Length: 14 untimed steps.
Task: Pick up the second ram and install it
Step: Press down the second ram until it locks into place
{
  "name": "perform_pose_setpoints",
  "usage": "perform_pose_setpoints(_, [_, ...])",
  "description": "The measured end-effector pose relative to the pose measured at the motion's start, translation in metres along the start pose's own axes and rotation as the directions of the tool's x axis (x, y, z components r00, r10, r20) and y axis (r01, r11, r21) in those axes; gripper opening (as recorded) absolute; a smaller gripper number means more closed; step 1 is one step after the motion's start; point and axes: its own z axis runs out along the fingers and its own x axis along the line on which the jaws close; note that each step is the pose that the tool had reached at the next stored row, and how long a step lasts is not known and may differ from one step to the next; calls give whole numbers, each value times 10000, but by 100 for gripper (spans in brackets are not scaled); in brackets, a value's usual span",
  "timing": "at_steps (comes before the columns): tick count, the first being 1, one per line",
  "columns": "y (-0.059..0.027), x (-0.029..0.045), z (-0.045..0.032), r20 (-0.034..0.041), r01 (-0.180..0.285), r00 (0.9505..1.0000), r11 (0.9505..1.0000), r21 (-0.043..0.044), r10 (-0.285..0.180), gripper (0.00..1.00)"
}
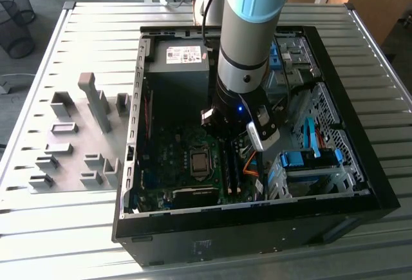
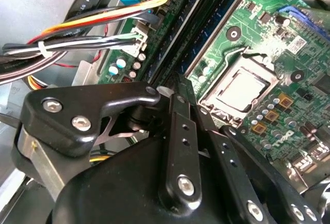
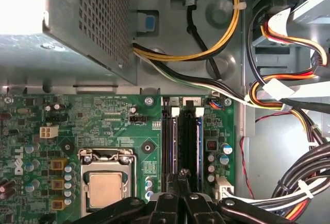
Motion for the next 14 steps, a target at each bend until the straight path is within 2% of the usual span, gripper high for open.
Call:
perform_pose_setpoints(3, [5, -1, -53, 7, 0, 10000, 10000, -58, 0, 10])
perform_pose_setpoints(5, [4, 1, -141, 1, 0, 10000, 10000, -42, 0, 10])
perform_pose_setpoints(7, [5, 1, -194, 0, 0, 10000, 10000, -42, 0, 10])
perform_pose_setpoints(14, [6, 1, -210, 0, 1, 10000, 10000, -52, -1, 10])
